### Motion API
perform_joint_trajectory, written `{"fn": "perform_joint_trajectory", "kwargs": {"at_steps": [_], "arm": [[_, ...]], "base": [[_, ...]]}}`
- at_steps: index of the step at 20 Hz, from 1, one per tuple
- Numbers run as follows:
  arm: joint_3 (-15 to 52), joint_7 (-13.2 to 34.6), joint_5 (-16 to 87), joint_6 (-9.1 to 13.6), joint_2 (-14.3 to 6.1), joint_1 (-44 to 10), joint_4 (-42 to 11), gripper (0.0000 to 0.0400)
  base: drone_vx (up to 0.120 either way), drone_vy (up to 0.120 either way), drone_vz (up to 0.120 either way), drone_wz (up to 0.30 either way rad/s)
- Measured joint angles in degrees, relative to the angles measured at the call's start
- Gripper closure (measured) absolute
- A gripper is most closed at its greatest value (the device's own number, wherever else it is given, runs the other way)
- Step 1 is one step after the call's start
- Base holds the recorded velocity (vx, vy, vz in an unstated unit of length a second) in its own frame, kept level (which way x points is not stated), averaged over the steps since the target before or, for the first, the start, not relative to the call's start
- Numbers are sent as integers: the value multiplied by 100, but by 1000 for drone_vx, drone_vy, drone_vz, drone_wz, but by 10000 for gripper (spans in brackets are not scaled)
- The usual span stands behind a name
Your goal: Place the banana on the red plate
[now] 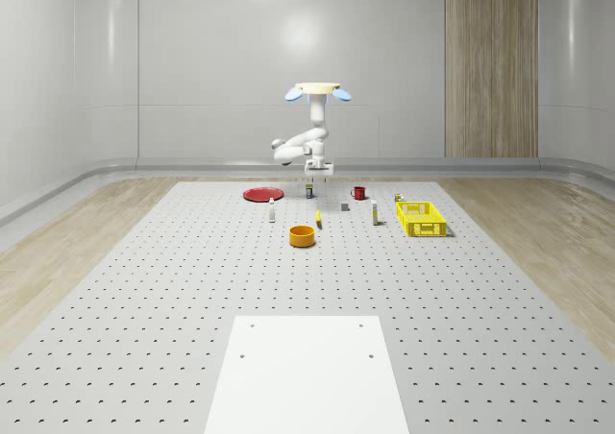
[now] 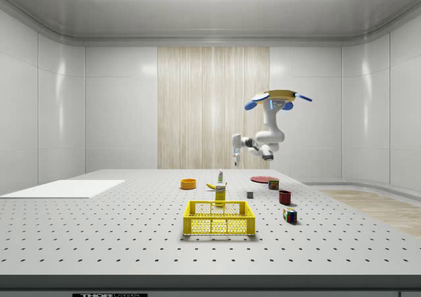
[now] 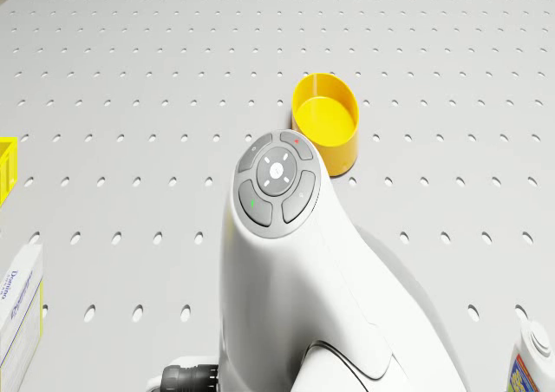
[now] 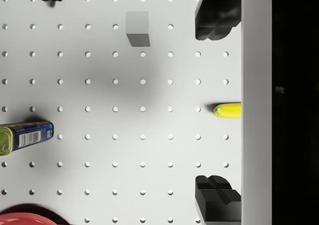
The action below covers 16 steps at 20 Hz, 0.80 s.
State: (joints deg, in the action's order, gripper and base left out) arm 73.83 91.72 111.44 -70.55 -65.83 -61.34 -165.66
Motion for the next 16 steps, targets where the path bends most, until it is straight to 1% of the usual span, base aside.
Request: {"fn": "perform_joint_trajectory", "kwargs": {"at_steps": [16], "arm": [[134,139,-227,-399,-438,-148,31,0]], "base": [[120,0,-120,0]]}}
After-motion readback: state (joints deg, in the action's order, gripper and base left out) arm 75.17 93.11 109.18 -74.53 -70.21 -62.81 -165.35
